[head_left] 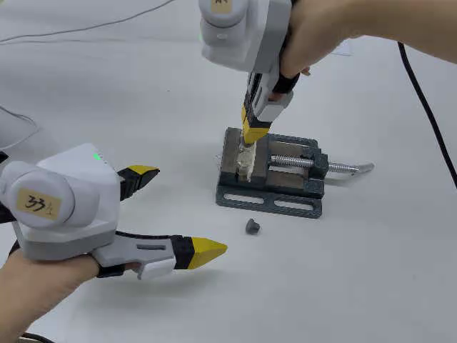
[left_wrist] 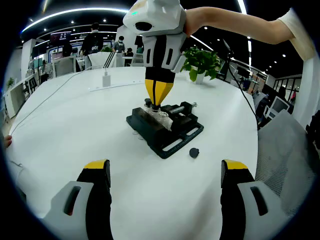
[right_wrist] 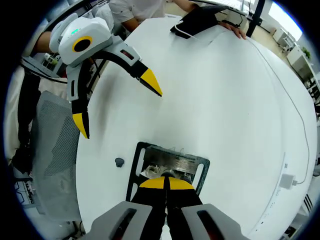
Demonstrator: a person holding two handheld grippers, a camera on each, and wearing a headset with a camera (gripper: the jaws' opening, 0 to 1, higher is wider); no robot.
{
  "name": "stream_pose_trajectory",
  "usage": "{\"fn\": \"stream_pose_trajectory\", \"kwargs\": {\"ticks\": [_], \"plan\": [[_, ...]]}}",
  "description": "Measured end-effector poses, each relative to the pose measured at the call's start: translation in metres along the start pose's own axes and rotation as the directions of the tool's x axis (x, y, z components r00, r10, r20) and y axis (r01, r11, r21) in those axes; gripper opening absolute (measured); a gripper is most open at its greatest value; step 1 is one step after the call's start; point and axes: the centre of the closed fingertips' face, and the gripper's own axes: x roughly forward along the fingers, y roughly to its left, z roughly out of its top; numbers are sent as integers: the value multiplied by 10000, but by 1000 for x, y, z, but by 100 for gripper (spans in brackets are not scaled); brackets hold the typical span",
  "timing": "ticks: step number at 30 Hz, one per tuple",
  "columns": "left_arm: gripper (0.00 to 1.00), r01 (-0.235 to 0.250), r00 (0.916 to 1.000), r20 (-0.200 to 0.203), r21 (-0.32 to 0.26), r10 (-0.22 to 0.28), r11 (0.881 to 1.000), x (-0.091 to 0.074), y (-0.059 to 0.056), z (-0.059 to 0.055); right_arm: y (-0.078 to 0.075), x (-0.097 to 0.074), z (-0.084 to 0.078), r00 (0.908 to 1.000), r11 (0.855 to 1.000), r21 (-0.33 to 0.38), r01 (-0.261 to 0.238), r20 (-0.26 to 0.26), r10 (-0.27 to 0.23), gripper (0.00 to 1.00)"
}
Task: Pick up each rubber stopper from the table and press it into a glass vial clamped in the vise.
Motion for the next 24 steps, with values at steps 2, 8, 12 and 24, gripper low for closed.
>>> {"fn": "stream_pose_trajectory", "kwargs": {"ticks": [2, 8, 12, 24], "plan": [[91, -23, 10000, 57, 33, 23, 10000, -1, -1, 3, 5, -2, -1, 10000, 9997, 230, -37, 71, 35, 0], [91, -144, 9995, 277, 158, 139, 9998, -3, 0, 16, 11, -4, -1, 9998, 9991, 427, -42, 205, 33, 0], [91, -174, 9990, 427, 251, 163, 9995, -4, -4, 25, 12, -4, -3, 9982, 9993, 301, 243, 532, -258, 0], [91, -84, 9987, 506, 499, 59, 9987, -5, -15, 28, 23, -8, -3, 9674, 9951, 218, 962, 2331, -986, 0]]}}
